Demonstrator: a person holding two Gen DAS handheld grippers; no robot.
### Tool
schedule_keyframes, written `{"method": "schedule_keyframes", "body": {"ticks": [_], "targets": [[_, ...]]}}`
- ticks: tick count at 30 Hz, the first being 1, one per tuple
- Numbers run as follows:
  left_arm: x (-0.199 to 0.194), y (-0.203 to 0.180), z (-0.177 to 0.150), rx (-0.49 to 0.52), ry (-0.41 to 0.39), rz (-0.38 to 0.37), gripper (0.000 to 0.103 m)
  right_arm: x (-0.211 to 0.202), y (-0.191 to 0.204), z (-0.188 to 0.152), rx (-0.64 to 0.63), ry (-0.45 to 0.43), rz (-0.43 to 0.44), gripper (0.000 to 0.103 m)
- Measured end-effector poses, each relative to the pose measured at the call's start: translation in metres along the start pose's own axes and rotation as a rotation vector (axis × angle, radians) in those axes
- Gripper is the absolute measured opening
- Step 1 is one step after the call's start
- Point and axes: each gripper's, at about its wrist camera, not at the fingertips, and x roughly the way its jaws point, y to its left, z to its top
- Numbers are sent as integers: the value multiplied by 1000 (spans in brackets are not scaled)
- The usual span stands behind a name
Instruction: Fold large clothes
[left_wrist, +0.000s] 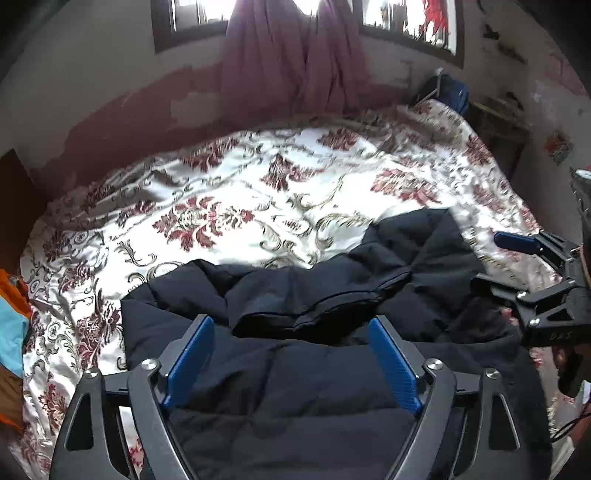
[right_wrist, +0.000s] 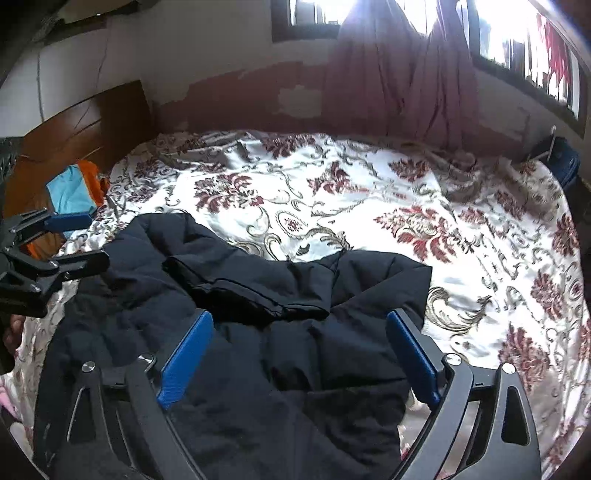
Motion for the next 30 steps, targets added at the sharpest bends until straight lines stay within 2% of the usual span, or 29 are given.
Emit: {"method": "schedule_keyframes", "body": {"ticks": [6, 10, 12, 19, 30], "targets": [[-57, -1, -6, -38, -88, -13, 96, -47, 15, -3, -10, -47, 17, 101], [-84, 7, -17, -123, -94, -90, 101, -71, 22, -11, 14, -64, 46, 101], [-96, 11, -25, -156, -111, -101, 102, -82, 24, -18, 37, -80, 39, 101], [-142, 16, -58, -188, -195, -76, 103, -123, 33, -49, 116, -156, 28, 101], [-195, 19, -111, -287, -294, -75, 103, -184, 51, -92, 125, -229, 8, 101]]}}
